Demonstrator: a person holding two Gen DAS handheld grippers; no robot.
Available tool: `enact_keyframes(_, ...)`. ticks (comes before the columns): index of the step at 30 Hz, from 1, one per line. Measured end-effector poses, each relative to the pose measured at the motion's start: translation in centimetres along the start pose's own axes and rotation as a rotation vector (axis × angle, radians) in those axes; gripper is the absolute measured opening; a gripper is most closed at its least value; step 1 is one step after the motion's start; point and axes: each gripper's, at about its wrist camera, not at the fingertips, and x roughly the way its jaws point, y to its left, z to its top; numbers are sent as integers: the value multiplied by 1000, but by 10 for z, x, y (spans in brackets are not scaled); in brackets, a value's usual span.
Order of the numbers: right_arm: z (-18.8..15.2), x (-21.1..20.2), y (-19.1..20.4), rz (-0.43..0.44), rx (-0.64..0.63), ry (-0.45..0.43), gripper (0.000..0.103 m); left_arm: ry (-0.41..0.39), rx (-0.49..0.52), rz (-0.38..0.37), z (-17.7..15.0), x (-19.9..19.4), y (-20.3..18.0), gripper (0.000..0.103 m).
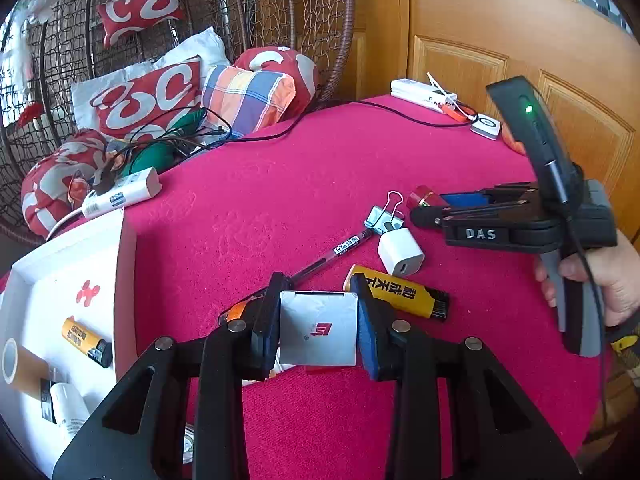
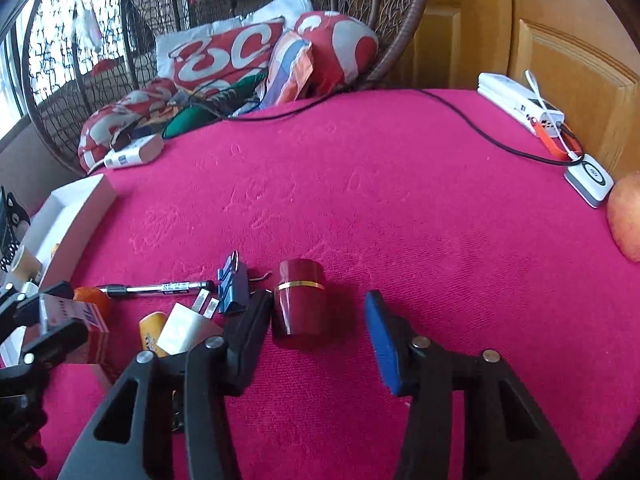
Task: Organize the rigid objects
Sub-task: 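Grasp the white medicine box with the left tool while the right tool grasps the red cylinder, then carry the medicine box in the left tool while the right tool carries the red cylinder to the tray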
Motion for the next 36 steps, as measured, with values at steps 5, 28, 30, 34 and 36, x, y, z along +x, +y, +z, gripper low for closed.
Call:
enact_keyframes(5,-2,-6,9,-7,-48,-14,28,-20,-11,5,-4,-12,0,32)
enact_keyframes(28,-30,-60,-4,170,138,-125,28,72,-31,36,-29,21,-3,32)
enact_keyframes(30,-30,-66,-5,181,150,-142,28,45,-43,27,-28,12,-1,32)
enact_keyframes(34,-29,-86,-6,217,178,-197,28,-12,-70,17,-20,-11,0,32)
enact_keyframes(36,-28,-98,-4,236,180,-225,28,-45,-88,12,-17,-24,1,32)
